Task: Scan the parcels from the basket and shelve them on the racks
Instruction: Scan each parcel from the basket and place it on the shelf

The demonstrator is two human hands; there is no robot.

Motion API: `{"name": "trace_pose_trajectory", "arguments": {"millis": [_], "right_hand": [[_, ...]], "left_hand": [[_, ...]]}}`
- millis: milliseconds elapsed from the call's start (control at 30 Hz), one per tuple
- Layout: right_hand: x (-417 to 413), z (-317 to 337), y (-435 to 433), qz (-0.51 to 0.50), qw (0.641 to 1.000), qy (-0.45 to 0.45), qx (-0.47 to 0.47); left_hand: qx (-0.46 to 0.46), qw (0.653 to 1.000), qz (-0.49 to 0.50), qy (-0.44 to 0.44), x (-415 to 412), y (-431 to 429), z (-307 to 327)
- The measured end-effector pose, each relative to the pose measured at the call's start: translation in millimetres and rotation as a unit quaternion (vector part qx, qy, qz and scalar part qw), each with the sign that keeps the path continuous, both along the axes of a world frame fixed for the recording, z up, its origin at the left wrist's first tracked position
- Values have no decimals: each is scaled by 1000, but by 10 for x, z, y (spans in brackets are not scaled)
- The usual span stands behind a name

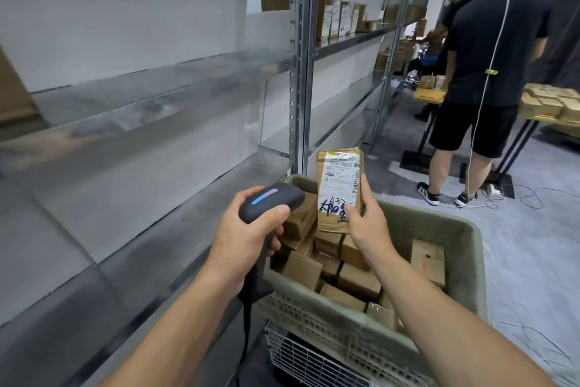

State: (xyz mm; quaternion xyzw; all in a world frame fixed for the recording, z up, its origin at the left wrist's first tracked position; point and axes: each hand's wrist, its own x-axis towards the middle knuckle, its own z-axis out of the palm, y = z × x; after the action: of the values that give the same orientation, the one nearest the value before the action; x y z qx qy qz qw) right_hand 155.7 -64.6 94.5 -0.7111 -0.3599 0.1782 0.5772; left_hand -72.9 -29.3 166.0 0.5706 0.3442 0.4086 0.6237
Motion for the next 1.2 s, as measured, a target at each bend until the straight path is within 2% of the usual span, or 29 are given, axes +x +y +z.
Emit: {"name": "trace_pose_trajectory", "arguments": {"millis": [300, 567, 1000, 1200], "right_hand": [[-16, 291, 52, -5, 999, 26, 34], [-158, 826, 264, 18, 992, 19, 122], [-659, 1599, 909, 126, 960, 36, 248], [-909, 2021, 1260, 211, 928, 67, 300]], "left_hand": [[49, 998, 24, -10, -2, 71, 201], [120, 990, 75, -23, -125, 172, 608], [195, 960, 194, -52, -626, 257, 1201], [209, 941, 254, -77, -803, 333, 1379]]}}
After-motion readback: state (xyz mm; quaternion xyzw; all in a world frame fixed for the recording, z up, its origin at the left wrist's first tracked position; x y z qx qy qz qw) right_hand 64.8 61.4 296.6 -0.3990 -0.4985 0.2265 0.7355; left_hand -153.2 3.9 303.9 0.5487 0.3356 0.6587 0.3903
